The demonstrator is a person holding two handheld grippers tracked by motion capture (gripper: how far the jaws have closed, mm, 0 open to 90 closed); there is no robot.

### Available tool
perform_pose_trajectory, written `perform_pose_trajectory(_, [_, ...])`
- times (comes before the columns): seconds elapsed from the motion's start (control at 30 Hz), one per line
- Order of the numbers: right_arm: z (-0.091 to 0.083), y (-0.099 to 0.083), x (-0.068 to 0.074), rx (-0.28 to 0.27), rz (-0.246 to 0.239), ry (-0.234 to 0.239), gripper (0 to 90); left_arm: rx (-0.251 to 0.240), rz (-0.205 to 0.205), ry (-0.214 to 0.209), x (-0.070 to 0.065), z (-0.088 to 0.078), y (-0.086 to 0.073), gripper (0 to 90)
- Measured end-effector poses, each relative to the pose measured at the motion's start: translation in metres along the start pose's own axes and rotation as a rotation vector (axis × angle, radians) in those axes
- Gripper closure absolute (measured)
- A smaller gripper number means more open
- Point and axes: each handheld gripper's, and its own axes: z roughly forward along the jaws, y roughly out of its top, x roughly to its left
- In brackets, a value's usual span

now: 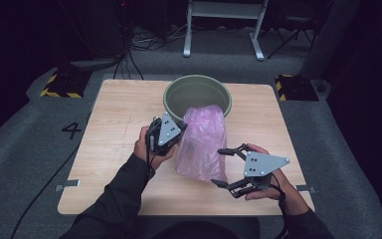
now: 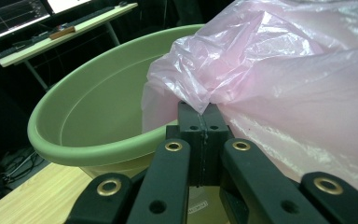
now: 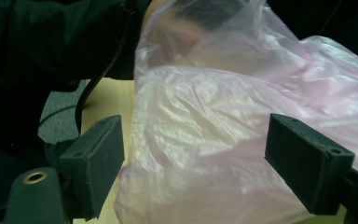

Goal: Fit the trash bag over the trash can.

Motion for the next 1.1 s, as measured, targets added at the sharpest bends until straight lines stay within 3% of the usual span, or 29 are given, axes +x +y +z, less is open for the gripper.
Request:
perform_pose_trajectory(0.17, [0.011,0.000,0.001,0.055,-0.027,-0.095,31.5,-0.005,0.004,-0.018,0.000,-0.001,-0.001,90.0])
perform_pose_trajectory(0.3, [0.019,-0.003,-0.003,0.085,-0.057,-0.180,56.2,-0.012,0.006,-0.037,0.000,-0.002,-0.001,89.9])
perform_pose_trajectory(0.43, [0.021,-0.006,-0.009,0.068,-0.080,-0.205,79.3,-0.014,0.021,-0.052,-0.001,-0.004,0.000,89.7])
perform_pose_trajectory(0.5, [0.019,-0.005,-0.012,0.047,-0.076,-0.212,86.7,-0.013,0.027,-0.054,-0.001,-0.004,0.000,88.9])
perform_pose_trajectory(0.6, [0.015,-0.002,-0.015,0.023,-0.074,-0.226,89.9,-0.012,0.024,-0.066,0.000,-0.005,0.000,79.6])
perform_pose_trajectory(0.77, [0.012,0.002,-0.025,0.001,-0.049,-0.246,90.0,-0.046,0.000,-0.108,-0.001,-0.016,0.000,34.7])
perform_pose_trajectory(0.93, [0.011,0.003,-0.035,-0.011,-0.012,-0.265,90.0,-0.036,-0.015,-0.138,-0.001,-0.033,-0.003,25.1])
perform_pose_trajectory(1.1, [0.014,0.003,-0.041,-0.007,0.009,-0.288,90.0,-0.034,-0.006,-0.215,-0.010,-0.044,-0.006,19.9])
